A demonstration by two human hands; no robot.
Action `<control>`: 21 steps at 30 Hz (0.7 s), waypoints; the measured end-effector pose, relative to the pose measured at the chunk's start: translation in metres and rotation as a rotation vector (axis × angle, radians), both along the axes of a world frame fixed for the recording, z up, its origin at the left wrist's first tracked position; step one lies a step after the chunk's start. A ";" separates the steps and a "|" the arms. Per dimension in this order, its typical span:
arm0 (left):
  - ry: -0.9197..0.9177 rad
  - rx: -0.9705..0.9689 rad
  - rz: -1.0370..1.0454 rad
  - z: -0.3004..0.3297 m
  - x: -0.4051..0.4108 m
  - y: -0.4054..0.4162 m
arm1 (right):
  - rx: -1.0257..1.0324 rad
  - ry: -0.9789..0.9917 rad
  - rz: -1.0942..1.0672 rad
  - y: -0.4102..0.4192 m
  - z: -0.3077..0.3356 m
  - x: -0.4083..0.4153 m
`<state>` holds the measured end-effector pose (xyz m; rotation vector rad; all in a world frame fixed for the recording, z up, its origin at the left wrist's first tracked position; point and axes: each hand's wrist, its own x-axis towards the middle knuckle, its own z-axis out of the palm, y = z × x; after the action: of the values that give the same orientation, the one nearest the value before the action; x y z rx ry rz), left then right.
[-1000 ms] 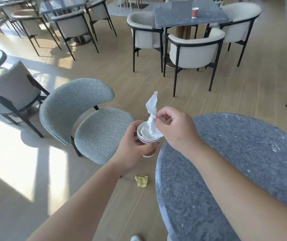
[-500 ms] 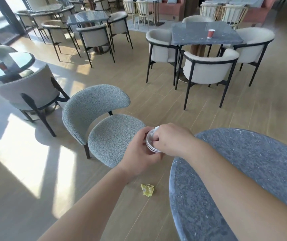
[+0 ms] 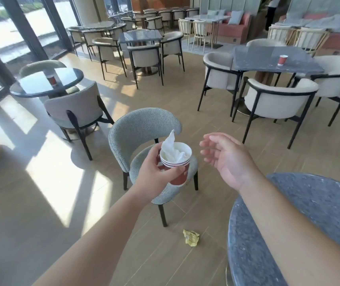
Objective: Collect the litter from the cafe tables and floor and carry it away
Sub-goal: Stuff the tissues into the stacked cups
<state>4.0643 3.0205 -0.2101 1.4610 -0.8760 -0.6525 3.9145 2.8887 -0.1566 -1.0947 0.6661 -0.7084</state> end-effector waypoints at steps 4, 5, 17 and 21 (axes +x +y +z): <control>0.025 -0.034 0.106 0.008 0.025 0.034 | 0.145 -0.113 0.138 0.018 -0.003 0.032; 0.023 -0.043 0.137 0.010 0.030 0.042 | 0.160 -0.121 0.178 0.023 -0.004 0.041; 0.009 -0.067 0.609 0.021 0.027 0.168 | 0.264 -0.121 0.683 0.100 -0.009 0.128; 0.016 -0.053 0.776 0.018 0.015 0.221 | 0.273 -0.108 0.820 0.142 -0.009 0.154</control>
<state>4.0794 3.2419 -0.1921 1.5895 -0.2557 -0.0560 4.0688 3.0309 -0.1657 -0.9542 0.1690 0.0339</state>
